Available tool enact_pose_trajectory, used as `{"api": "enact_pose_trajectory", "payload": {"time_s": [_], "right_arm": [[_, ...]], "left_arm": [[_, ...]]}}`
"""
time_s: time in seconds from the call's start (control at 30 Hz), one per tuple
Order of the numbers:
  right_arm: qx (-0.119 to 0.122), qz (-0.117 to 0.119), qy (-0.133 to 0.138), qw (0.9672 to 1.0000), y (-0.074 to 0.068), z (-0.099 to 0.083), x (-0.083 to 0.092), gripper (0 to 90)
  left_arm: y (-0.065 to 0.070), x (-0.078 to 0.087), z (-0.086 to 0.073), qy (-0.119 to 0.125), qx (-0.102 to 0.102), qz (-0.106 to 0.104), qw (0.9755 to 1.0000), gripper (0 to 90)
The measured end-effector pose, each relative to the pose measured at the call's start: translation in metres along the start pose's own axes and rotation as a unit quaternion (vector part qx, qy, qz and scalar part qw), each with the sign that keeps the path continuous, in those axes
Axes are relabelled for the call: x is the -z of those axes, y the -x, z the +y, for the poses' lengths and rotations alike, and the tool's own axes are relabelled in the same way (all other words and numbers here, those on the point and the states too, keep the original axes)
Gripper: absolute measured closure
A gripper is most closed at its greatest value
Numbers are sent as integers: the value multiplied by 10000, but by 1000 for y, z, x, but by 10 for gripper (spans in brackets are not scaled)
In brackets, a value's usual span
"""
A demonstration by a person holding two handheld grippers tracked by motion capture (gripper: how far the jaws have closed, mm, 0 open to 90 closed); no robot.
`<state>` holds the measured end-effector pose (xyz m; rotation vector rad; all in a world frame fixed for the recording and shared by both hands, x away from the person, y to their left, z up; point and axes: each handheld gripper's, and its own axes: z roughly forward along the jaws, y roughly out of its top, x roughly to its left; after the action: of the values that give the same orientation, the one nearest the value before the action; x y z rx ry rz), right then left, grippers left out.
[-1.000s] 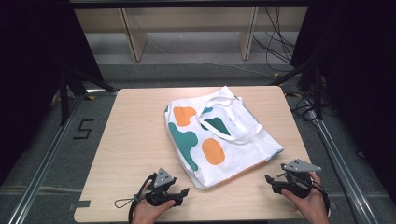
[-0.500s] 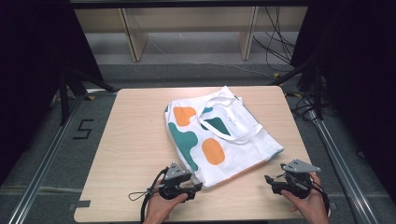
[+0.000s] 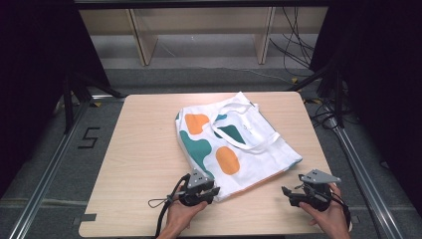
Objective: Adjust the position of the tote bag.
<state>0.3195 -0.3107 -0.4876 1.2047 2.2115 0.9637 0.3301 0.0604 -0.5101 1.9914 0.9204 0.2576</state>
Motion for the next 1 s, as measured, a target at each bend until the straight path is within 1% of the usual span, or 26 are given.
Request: {"api": "enact_pose_trajectory", "payload": {"time_s": [0.03, 0.07, 0.1, 0.2, 0.23, 0.27, 0.3, 0.37, 0.4, 0.43, 0.47, 0.5, 0.53, 0.57, 0.6, 0.63, 0.7, 0.73, 0.77, 0.8, 0.83, 0.87, 0.9, 0.93, 0.97, 1.0], "right_arm": [[0, 0, 0, 10000, 0, 0, 0, 235], [83, -19, 19, 10000, 1, 0, -1, 235], [5, 12, -22, 10000, 0, 0, 0, 235], [26, 5, 10, 10000, 0, 0, 0, 236], [-33, 8, 1, 10000, 0, 0, 0, 236], [-17, 52, 13, 10000, 0, 0, 0, 236], [92, 21, 21, 10000, 2, -1, 0, 236], [47, 0, -23, 10000, 2, -1, 1, 236], [-171, 43, -25, 9998, 0, 0, 1, 236], [-171, 43, -25, 9998, 0, 0, 1, 236], [-138, 59, -25, 9999, 1, 0, 1, 236], [18, 42, 21, 10000, 3, -2, 1, 236], [18, 42, 21, 10000, 3, -2, 1, 236], [87, -30, 35, 10000, 4, -1, 1, 238], [10, -4, 61, 10000, 4, 0, 0, 238], [-24, 3, 37, 10000, 3, 0, 1, 238], [57, -3, 30, 10000, 3, -1, 1, 238], [50, -5, 32, 10000, 3, -1, 1, 238], [-15, 18, 32, 10000, 3, 0, 0, 238], [69, 19, 52, 10000, 4, 0, 0, 238], [-31, 65, -2, 10000, 2, 0, 0, 238], [-66, 122, -38, 9999, 2, 0, 0, 238], [-43, 141, -41, 9999, 2, 0, 0, 238], [17, 44, -7, 10000, 4, 0, 0, 238], [-20, 25, 8, 10000, 3, 0, -1, 238], [-95, 33, -37, 9999, 2, 0, 0, 238]], "left_arm": [[2, -1, -1, 30, -124, 8, 9999, 734], [2, -2, 0, -46, -309, 49, 9995, 779], [2, -2, 0, -62, -437, 40, 9990, 806], [-1, 1, 1, -81, -468, 25, 9989, 827], [-3, 2, 1, -94, -541, 60, 9985, 828], [-8, 5, 2, -172, -650, 73, 9977, 829], [-11, 7, 1, -193, -593, 65, 9980, 831], [-18, 14, -1, -208, -605, 139, 9979, 832], [-26, 22, -2, -217, -636, 205, 9975, 832], [-26, 22, -2, -217, -636, 205, 9975, 832], [-35, 29, -4, -213, -601, 236, 9977, 832], [-43, 34, -6, -221, -603, 318, 9974, 832], [-43, 34, -6, -221, -603, 318, 9974, 834], [-49, 38, -8, -191, -579, 450, 9971, 834], [-54, 41, -8, -226, -616, 506, 9966, 835], [-59, 44, -9, -228, -567, 573, 9965, 836], [-71, 46, -10, -274, -605, 675, 9955, 838], [-78, 46, -11, -265, -568, 757, 9952, 839], [-88, 50, -12, -287, -513, 847, 9947, 840], [-94, 52, -12, -267, -388, 928, 9946, 841], [-94, 52, -12, -267, -388, 928, 9946, 841], [-105, 55, -13, -279, -424, 962, 9941, 841], [-110, 55, -14, -271, -338, 1004, 9940, 840], [-110, 55, -14, -271, -338, 1004, 9940, 840], [-118, 58, -15, -355, -326, 1144, 9923, 841], [-122, 59, -15, -411, -296, 1169, 9919, 841]]}}
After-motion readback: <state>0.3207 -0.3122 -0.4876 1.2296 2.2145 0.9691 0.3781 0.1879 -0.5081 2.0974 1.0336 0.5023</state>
